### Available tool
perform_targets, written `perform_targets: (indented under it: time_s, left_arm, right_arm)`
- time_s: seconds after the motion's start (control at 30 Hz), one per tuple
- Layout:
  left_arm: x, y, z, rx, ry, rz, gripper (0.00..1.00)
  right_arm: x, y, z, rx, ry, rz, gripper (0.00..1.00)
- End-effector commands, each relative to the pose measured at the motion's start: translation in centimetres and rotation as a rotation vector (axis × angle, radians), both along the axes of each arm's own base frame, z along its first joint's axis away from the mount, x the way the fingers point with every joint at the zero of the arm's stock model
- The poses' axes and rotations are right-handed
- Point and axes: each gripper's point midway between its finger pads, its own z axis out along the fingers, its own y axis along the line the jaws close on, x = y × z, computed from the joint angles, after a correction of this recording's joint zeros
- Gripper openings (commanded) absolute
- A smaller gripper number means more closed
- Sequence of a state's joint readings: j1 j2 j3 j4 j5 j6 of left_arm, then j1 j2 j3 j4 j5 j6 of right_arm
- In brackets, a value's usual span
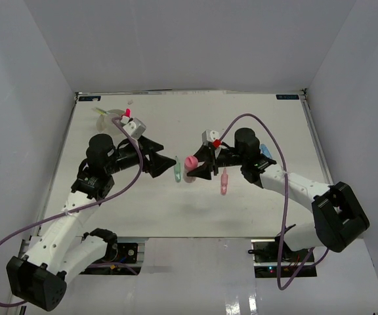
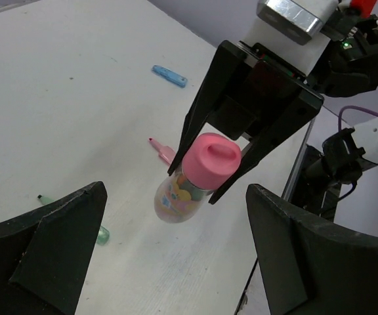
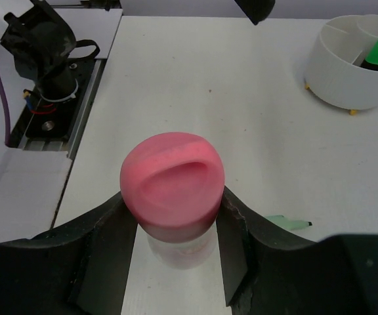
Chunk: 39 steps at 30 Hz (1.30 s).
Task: Sort the stationery into containers
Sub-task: Pick up the stationery from the center of the board, then place the stationery in the storage box.
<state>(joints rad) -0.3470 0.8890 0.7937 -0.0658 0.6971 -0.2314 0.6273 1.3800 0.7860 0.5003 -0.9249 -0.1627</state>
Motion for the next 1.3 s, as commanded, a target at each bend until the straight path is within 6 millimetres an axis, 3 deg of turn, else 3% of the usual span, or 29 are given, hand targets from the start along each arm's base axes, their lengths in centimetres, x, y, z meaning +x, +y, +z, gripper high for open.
perform_targets:
  time_s: [0.0, 0.23, 0.33, 0.6, 1.27]
  left_arm:
    - [-1.5, -1.3, 1.3, -0.011, -0.052, -0.084, 0.98]
    - [-1.8, -2.9, 1.0, -0.005, -0.035, -0.09, 0.98]
    - [-0.9, -3.3, 0.2, 0.023, -0.032, -0.059, 0.97]
    - [0.1, -4.2, -0.6, 0.061, -0.028, -0.04, 0.79]
    - [0.1, -6.0, -1.8, 0.074, 0.007, -0.102, 0.6]
  right_arm:
    - [-1.4, 0.9, 3.2, 0.043, -0.062, 0.076, 0.29]
    - [-1.0, 1.9, 3.0, 0.033, -0.018, 0.081, 0.29]
    - [-0.7, 2.1, 3.2, 0.032, 0.004, 0.074, 0.29]
    - [-0.1, 2.5, 2.7, 0.01, 0.031, 0.061, 0.28]
    - [-0.6, 2.7, 2.9, 0.029, 0.063, 0.096, 0.27]
